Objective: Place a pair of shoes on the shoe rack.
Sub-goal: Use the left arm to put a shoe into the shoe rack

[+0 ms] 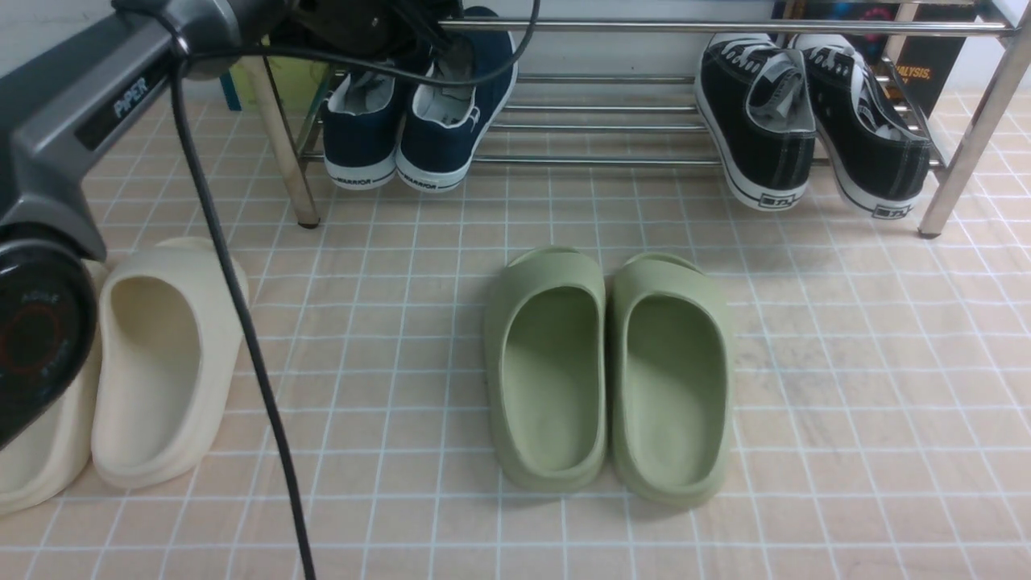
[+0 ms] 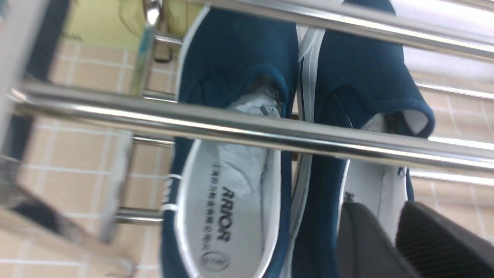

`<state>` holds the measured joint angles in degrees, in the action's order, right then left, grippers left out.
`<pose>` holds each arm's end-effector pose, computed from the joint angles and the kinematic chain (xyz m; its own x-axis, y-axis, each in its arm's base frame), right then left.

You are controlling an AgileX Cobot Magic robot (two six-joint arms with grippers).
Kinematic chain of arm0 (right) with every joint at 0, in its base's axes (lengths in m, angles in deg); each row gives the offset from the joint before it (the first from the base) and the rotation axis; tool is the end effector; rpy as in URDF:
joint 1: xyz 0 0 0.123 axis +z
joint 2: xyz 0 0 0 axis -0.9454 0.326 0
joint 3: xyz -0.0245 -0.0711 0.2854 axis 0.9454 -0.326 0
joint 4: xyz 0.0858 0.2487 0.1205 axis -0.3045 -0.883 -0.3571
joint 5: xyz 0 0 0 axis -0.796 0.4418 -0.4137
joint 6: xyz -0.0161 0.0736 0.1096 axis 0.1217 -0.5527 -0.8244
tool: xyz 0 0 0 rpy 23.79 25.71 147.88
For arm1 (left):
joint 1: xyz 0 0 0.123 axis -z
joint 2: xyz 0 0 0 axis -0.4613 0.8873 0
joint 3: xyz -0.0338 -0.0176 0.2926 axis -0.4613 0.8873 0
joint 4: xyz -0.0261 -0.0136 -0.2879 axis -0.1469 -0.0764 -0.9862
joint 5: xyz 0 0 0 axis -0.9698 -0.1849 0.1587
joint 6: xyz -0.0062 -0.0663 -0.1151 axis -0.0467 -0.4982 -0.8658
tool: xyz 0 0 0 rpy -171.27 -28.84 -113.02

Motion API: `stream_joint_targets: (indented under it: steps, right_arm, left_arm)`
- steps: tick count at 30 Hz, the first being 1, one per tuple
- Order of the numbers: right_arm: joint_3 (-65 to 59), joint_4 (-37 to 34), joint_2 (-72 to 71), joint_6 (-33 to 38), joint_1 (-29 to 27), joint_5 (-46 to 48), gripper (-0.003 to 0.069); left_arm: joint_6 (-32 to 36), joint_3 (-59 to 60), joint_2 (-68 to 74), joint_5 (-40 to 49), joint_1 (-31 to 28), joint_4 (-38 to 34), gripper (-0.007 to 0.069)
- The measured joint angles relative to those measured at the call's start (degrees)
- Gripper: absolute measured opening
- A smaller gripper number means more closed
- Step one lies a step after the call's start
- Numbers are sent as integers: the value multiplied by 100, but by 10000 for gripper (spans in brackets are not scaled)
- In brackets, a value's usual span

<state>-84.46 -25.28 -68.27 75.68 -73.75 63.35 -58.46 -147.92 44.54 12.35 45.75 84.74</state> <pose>0.1204 -0.0068 0.1626 -0.2744 0.1924 -0.9422 0.1054 0.9799 0.1694 0.5504 -0.1650 0.3225 -0.5694 -0.0952 -0.8165 0.0646 0.9850 -0.1600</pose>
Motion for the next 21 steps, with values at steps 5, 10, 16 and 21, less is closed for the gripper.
stream_joint_targets:
  steps: [5, 10, 16, 21]
  right_arm:
    - [0, 0, 0, 0, 0, 0, 239]
    - [0, 0, 0, 0, 0, 0, 239]
    - [0, 0, 0, 0, 0, 0, 239]
    - [0, 0, 0, 0, 0, 0, 239]
  left_arm:
    - [708, 0, -237, 793, 0, 132, 25]
    - [1135, 202, -274, 1460, 0, 137, 2]
    - [1021, 1155, -148, 719, 0, -91, 2]
    - [801, 1327, 89, -159, 0, -196, 2]
